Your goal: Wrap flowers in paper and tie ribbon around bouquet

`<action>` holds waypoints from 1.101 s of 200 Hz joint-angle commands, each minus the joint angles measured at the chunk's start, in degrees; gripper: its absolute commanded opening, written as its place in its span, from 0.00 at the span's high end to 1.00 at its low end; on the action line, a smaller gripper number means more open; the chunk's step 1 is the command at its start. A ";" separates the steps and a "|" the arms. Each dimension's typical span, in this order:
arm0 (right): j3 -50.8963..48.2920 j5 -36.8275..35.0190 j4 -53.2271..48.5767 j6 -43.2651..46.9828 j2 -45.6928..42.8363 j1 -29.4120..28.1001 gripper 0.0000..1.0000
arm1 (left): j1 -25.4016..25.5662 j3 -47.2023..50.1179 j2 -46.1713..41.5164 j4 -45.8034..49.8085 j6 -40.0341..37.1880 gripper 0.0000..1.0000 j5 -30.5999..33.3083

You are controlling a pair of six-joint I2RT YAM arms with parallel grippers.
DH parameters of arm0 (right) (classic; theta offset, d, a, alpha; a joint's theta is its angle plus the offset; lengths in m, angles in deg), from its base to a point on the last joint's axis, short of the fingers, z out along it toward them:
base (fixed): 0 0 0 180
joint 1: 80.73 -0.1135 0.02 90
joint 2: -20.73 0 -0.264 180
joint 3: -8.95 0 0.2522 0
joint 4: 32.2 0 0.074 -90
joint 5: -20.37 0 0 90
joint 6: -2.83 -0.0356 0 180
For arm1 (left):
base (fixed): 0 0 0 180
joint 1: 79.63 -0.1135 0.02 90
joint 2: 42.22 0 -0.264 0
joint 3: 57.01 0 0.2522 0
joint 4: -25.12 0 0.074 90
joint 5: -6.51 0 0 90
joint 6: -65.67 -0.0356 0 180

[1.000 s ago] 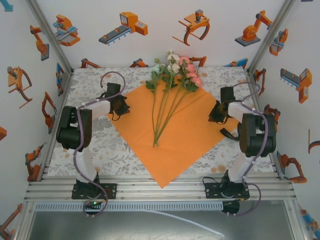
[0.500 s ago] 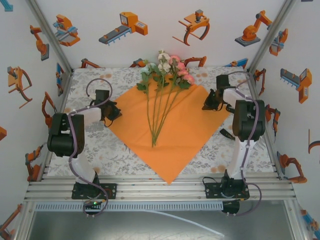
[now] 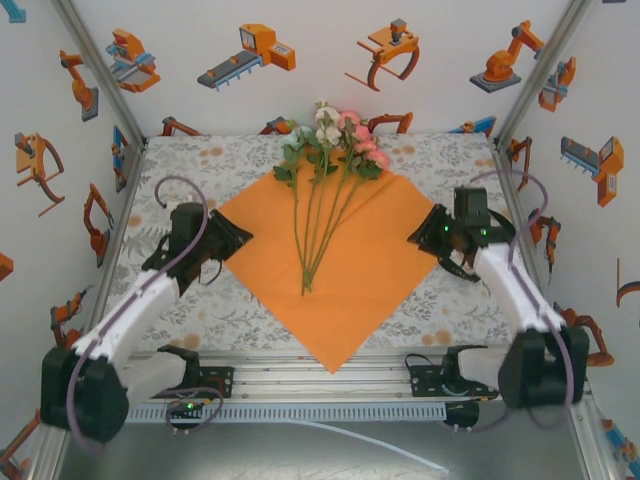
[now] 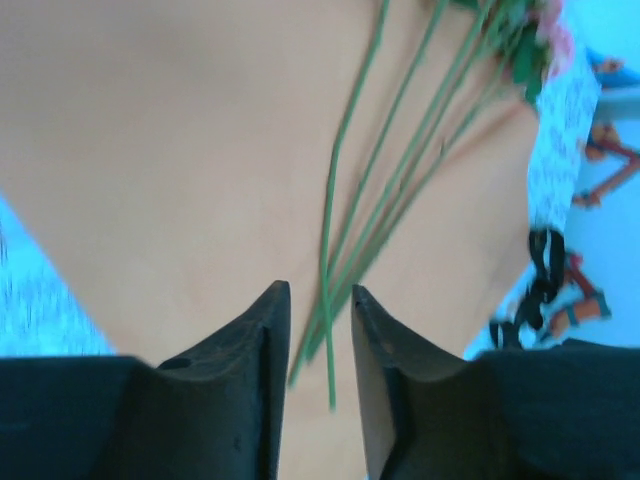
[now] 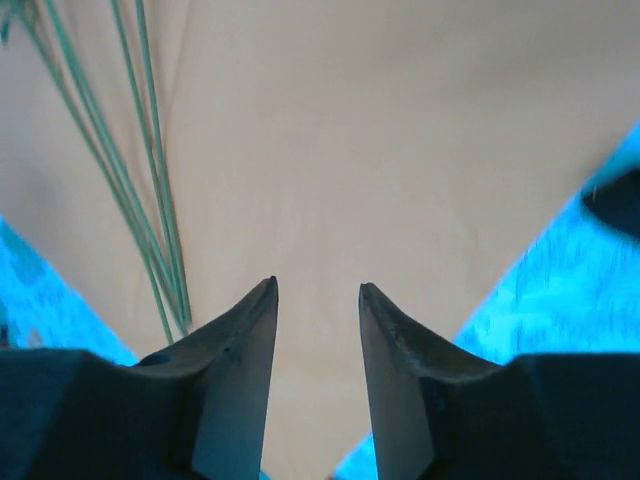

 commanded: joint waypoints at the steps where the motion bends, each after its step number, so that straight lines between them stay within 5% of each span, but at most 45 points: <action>1: -10.96 -0.91 -6.91 -10.05 -9.41 -5.05 0.53 | 1.72 8.84 -8.42 12.51 10.75 0.57 1.19; 33: -23.07 1.33 0.60 -23.13 -18.05 -15.23 0.43 | 5.69 18.46 -19.22 13.56 21.11 0.41 -0.93; 74: -29.34 0.50 3.32 -23.84 -17.41 -17.15 0.41 | 8.83 20.40 -18.16 11.02 19.03 0.24 -3.72; 150: -32.77 2.43 22.20 -23.78 -7.60 -17.29 0.41 | 14.19 22.25 -1.33 -9.01 19.22 0.24 -3.99; 220: -29.64 8.66 17.41 -26.67 -18.57 -17.32 0.48 | 19.24 20.31 -4.19 -3.86 23.75 0.27 0.67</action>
